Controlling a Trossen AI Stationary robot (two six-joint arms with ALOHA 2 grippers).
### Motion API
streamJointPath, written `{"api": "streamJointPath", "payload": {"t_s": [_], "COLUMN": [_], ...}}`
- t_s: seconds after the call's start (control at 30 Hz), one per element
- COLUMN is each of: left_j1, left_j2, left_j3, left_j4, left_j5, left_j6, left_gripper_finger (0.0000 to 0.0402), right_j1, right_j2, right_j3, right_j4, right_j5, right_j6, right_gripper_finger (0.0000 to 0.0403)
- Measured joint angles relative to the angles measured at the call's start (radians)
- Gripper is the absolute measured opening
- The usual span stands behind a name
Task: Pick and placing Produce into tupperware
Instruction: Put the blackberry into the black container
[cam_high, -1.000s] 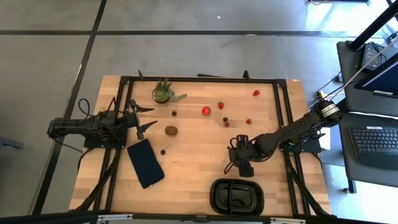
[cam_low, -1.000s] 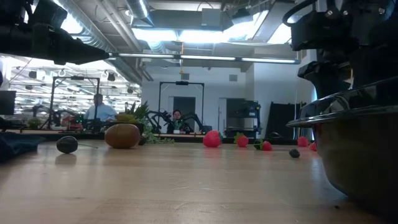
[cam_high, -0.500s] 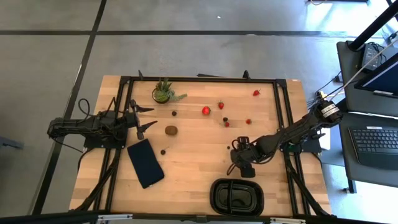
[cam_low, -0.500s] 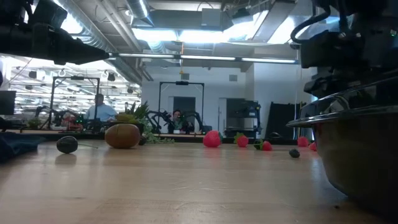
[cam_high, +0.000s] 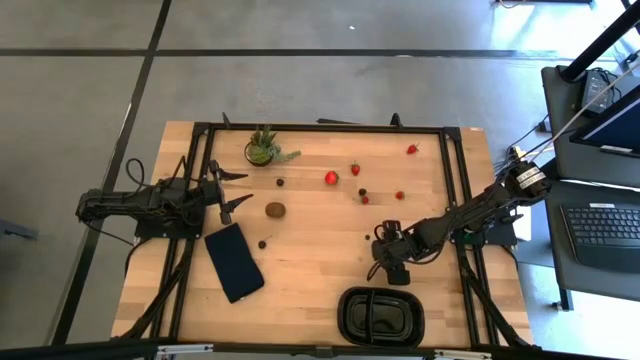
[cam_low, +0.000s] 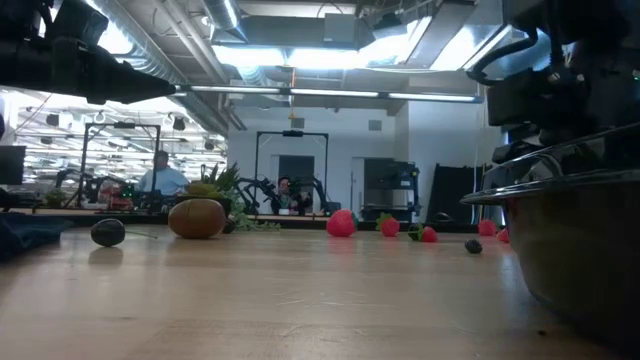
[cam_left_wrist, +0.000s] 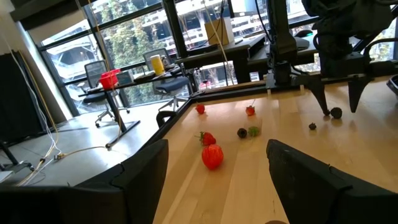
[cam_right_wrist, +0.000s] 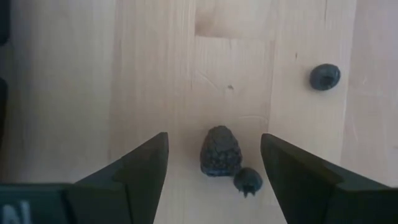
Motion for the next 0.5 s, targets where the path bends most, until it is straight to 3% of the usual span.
{"api": "streamJointPath", "payload": {"t_s": [0.5], "left_j1": [0.0], "left_j2": [0.0], "left_j3": [0.0], "left_j4": [0.0], "left_j5": [0.0], "left_j6": [0.0], "left_gripper_finger": [0.0265], "right_j1": [0.0], "right_j2": [0.058], "right_j3": [0.005], "right_j4": [0.002], "right_j5": [-0.002], "right_j6": [0.002], "right_gripper_finger": [0.0257]}}
